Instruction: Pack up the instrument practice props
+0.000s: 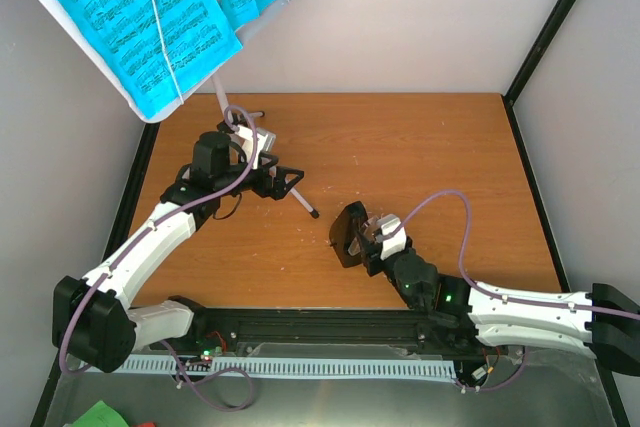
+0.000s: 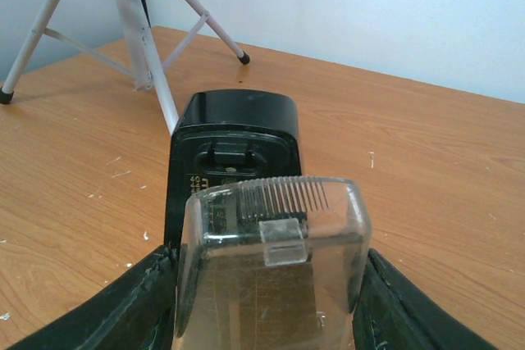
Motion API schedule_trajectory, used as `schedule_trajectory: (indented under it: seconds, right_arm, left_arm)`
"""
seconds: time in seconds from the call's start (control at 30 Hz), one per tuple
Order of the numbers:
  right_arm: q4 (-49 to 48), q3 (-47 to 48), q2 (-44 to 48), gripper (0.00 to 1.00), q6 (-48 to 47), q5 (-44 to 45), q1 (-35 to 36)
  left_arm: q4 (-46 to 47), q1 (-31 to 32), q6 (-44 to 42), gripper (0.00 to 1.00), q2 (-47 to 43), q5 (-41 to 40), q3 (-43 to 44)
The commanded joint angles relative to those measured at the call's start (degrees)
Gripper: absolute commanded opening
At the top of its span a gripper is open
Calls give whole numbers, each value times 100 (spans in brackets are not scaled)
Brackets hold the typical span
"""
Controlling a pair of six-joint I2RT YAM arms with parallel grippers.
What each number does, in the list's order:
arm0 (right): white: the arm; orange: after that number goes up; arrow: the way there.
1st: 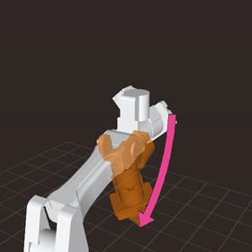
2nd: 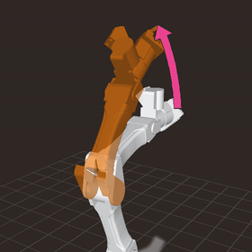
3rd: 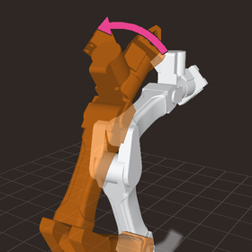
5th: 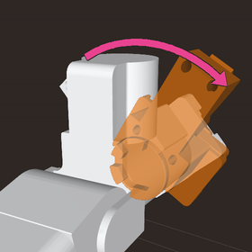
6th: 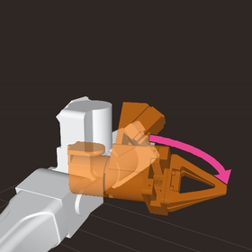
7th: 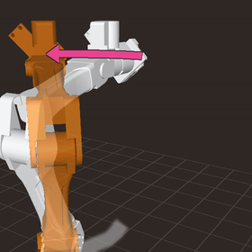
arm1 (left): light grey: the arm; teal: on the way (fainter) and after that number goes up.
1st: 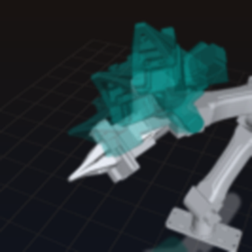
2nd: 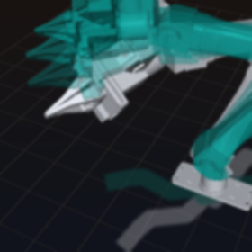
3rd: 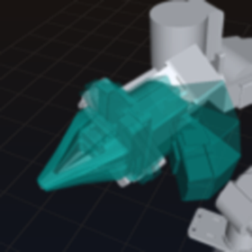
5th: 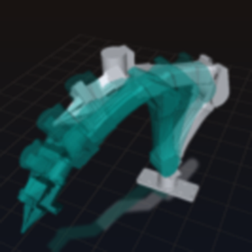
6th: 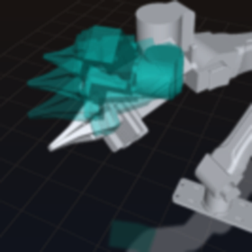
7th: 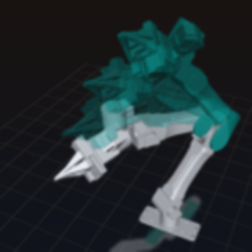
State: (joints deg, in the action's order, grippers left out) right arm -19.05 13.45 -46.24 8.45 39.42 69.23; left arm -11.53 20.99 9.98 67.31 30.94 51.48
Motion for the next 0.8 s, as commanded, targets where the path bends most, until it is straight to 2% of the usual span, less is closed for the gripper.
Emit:
schedule_trajectory:
  seconds: [0.0,0.17,0.33,0.77]
  right_arm:
    - [97,224,0,49,418,617,136]
    - [520,264,163,49,848,849,256]
    - [835,430,108,49,1124,1302,659]
    - [362,521,-193,48,731,1436,804]
  left_arm:
    - [72,-43,48,100,-15,97,53]
    - [72,-43,65,99,-17,131,47]
    - [72,-43,66,99,-15,148,41]
    - [81,-43,78,99,-16,193,37]
